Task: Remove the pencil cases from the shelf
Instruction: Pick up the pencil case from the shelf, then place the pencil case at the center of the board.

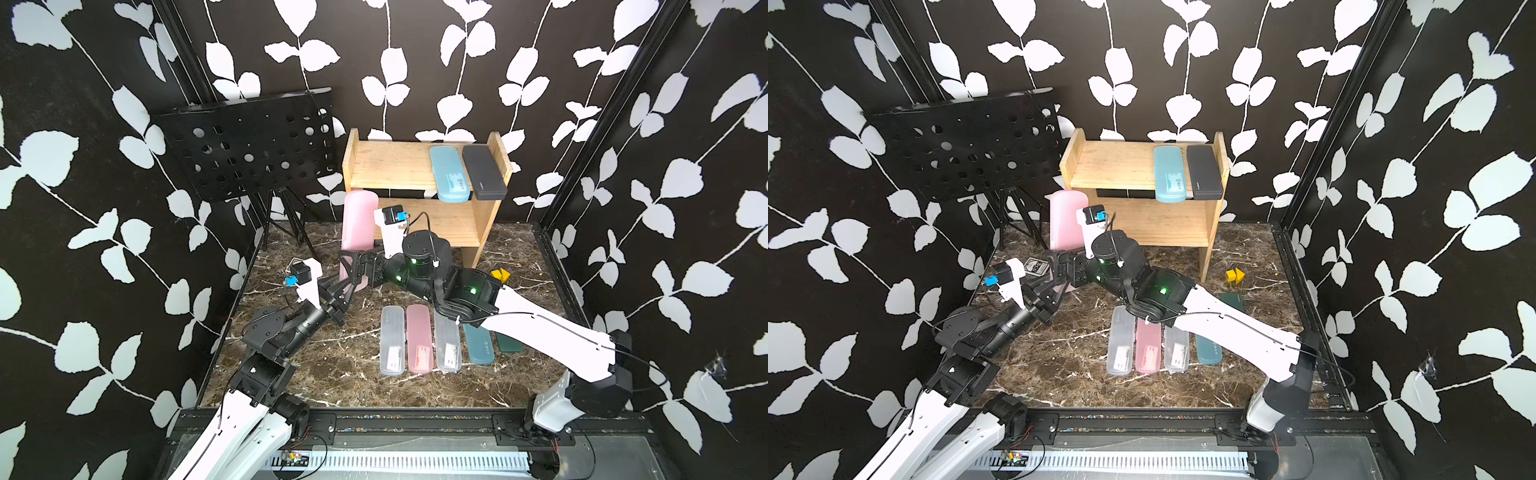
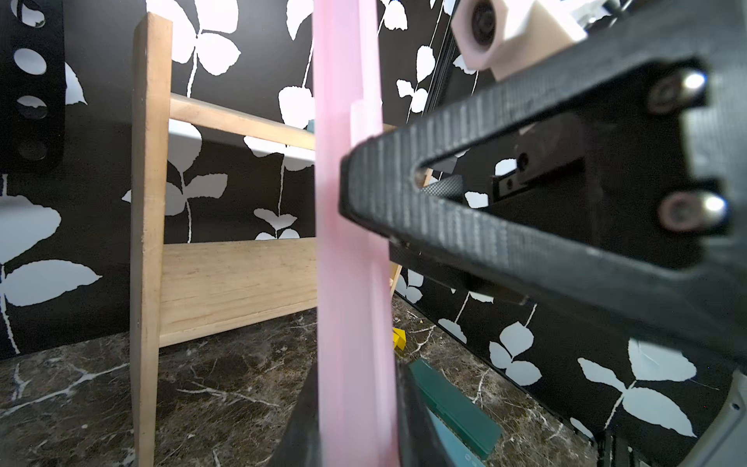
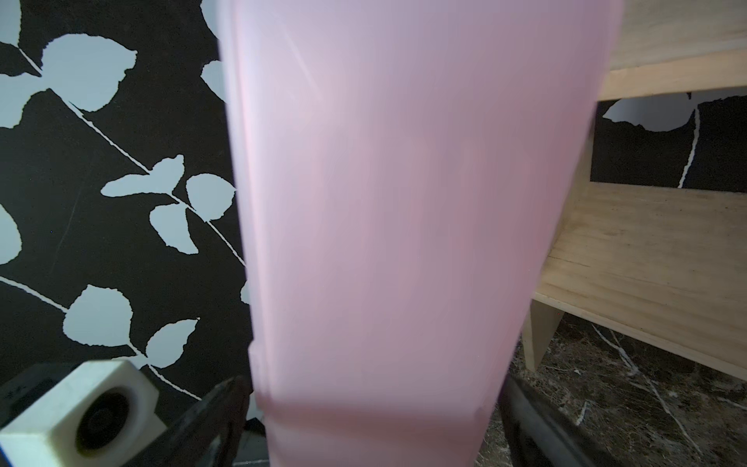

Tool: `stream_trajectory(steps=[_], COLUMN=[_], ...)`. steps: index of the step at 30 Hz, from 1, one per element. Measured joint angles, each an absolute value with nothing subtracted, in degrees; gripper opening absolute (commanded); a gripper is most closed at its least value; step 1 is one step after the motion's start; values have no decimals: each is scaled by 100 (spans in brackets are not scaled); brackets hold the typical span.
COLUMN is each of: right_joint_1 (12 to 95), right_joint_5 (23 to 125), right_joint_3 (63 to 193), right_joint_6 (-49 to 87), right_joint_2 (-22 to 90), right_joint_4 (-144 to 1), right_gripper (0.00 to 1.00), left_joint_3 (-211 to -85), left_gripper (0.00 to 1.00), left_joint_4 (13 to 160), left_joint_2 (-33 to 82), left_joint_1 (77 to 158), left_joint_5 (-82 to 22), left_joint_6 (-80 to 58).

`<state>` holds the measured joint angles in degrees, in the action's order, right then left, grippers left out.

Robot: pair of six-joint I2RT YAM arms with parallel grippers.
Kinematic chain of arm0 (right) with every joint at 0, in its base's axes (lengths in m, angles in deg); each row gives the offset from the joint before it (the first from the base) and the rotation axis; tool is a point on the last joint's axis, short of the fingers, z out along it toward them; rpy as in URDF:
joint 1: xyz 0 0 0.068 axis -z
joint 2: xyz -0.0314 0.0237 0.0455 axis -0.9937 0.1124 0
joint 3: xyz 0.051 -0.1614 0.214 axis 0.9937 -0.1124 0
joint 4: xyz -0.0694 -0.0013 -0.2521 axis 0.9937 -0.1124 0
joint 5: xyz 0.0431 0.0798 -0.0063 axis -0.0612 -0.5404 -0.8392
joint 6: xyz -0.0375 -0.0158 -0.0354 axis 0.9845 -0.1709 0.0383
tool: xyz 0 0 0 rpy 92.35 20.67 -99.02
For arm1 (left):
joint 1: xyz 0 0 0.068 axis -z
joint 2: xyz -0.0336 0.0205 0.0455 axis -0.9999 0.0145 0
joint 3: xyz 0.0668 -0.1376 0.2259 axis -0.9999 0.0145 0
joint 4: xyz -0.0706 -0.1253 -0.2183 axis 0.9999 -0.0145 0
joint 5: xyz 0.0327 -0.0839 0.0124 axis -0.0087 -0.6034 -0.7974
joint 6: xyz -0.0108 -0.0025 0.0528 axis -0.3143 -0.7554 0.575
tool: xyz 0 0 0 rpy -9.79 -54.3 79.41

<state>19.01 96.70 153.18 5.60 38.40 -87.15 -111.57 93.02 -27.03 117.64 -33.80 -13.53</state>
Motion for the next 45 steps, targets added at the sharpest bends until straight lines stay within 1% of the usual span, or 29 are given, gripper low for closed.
stream_trajectory(steps=[2, 5, 8, 9, 10, 11, 12, 15, 19, 25, 29, 32, 37, 45], right_joint_1=[1901, 1901, 1901, 1901, 1895, 1886, 1884, 1908, 2067, 2666, 2590, 2334, 1969, 1881], right_joint_5=[9684, 9710, 9740, 9749, 9760, 9797, 9841, 10003, 10046, 9633, 9275, 9039, 8752, 8663], right_joint_3=[15351, 15370, 15370, 15370, 15370, 15370, 15370, 15368, 15357, 15123, 14566, 14356, 14358, 14367], right_joint_6=[584, 608, 602, 573, 543, 551, 551, 508, 191, -544, -994, -1320, -1781, -2321], right_joint_2=[3899, 3967, 3982, 3982, 3982, 3982, 3982, 3982, 3980, 4170, 4658, 5217, 6032, 6566], right_joint_4=[-8733, -8744, -8737, -8729, -8729, -8742, -8777, -8958, -9441, -10468, -10534, -10499, -10200, -9979], right_gripper=[94, 85, 79, 77, 76, 74, 73, 72, 71, 71, 71, 71, 72, 75], left_joint_3=[-11157, -11157, -11155, -11155, -11155, -11155, -11155, -11155, -11109, -11147, -11160, -11160, -11160, -11046], left_gripper=[0, 0, 0, 21, 59, 92, 99, 99, 99, 99, 99, 99, 99, 99], left_joint_4=[9269, 9254, 9206, 9203, 9197, 9190, 9175, 9022, 8672, 7695, 7223, 7057, 6924, 6727], left_joint_2=[-2718, -2753, -2779, -2784, -2792, -2801, -2819, -2928, -3238, -3678, -3817, -3835, -3737, -3684], left_joint_1=[11764, 11764, 11764, 11764, 11764, 11764, 11764, 11764, 11764, 11764, 11764, 11764, 11764, 11764], left_joint_5=[-3411, -3439, -3454, -3454, -3452, -3441, -3406, -3140, -2405, -1238, -731, -560, -521, -491], left_joint_6=[-1353, -1361, -1374, -1377, -1370, -1359, -1377, -1374, -1388, -1217, -1062, -1025, -1029, -1042])
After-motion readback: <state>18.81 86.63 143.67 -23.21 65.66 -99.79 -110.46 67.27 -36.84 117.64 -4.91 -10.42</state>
